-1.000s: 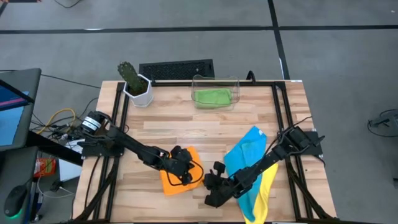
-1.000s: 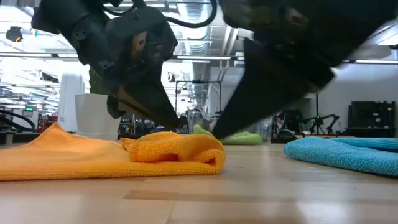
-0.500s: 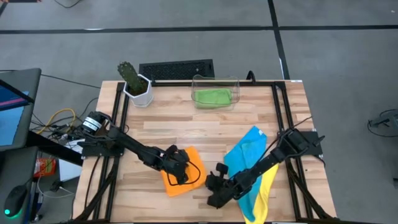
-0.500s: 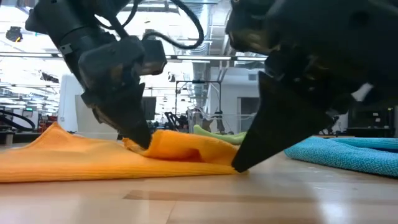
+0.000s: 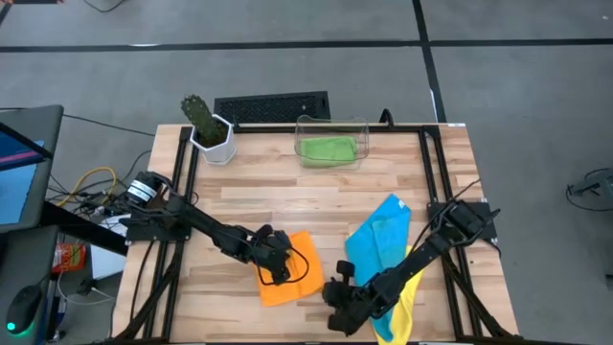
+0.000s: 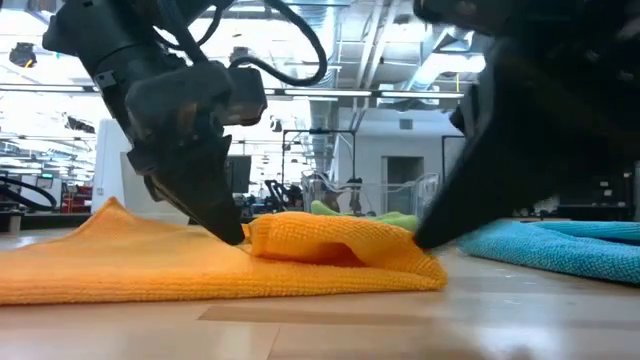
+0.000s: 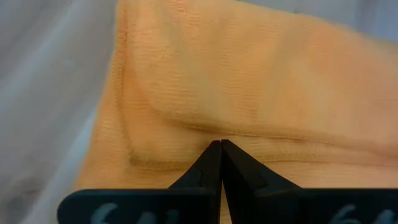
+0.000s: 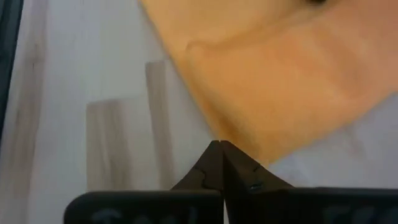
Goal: Fold microfiber towels
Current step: Fold the orange towel
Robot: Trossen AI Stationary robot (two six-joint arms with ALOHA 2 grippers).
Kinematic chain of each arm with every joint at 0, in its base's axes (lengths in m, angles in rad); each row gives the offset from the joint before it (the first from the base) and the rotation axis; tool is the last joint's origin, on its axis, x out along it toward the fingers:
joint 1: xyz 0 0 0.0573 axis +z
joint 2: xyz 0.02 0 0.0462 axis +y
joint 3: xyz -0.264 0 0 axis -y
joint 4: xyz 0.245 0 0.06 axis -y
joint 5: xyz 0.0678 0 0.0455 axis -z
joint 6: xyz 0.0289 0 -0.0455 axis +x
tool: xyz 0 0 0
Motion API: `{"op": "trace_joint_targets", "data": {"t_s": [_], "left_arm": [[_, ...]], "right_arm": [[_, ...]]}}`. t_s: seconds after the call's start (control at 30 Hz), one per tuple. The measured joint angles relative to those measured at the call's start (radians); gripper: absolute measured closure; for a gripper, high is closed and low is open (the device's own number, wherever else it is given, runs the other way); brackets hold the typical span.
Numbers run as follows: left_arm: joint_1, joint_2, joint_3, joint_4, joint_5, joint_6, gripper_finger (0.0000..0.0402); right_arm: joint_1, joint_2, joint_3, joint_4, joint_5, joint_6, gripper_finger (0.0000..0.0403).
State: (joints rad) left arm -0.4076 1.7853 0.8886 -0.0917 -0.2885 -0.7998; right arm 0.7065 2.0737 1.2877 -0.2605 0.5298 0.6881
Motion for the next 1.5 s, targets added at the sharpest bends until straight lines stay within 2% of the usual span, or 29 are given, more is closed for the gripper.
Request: {"op": "trace_joint_targets", "data": {"t_s": [0.1,0.2,0.4,0.7,0.87,1.07,1.23,1.3,1.4,1.5], "left_arm": [[-0.01,-0.025,0.0,0.053,0.022,-0.007,0.0401],[-0.027,-0.061,0.001,0.063,-0.004,-0.009,0.0401],[-0.044,-0.083,0.001,0.128,-0.049,0.014,0.0401],[-0.036,-0.015,0.0,0.218,-0.059,0.033,0.0401],[-0.025,0.033,0.0,0.241,-0.04,0.034,0.0401],[-0.006,0.048,0.0,0.169,0.003,0.021,0.0401],[0.009,-0.036,0.0,0.154,0.035,0.029,0.0401],[0.011,-0.082,0.0,0.134,-0.002,0.046,0.0401],[0.011,-0.137,0.0,0.086,-0.119,0.07,0.0401],[0.019,-0.144,0.0,0.075,-0.178,0.119,0.0401]], "right_arm": [[0.003,-0.007,0.001,0.015,0.052,-0.014,0.0386],[0.001,-0.007,0.0,0.038,0.095,-0.017,0.038],[-0.013,0.017,-0.004,0.067,0.102,-0.016,0.0384],[-0.044,0.088,-0.003,0.222,-0.031,-0.036,0.0377],[-0.046,0.078,-0.003,0.205,-0.027,-0.065,0.0383],[-0.027,0.015,-0.003,0.174,0.076,-0.068,0.0386],[-0.021,0.001,-0.003,0.164,0.11,-0.074,0.0371],[-0.035,0.001,-0.003,0.165,0.127,-0.087,0.037],[-0.069,0.001,-0.003,0.167,0.175,-0.09,0.0378],[-0.113,0.001,-0.003,0.165,0.202,-0.11,0.0387]]}}
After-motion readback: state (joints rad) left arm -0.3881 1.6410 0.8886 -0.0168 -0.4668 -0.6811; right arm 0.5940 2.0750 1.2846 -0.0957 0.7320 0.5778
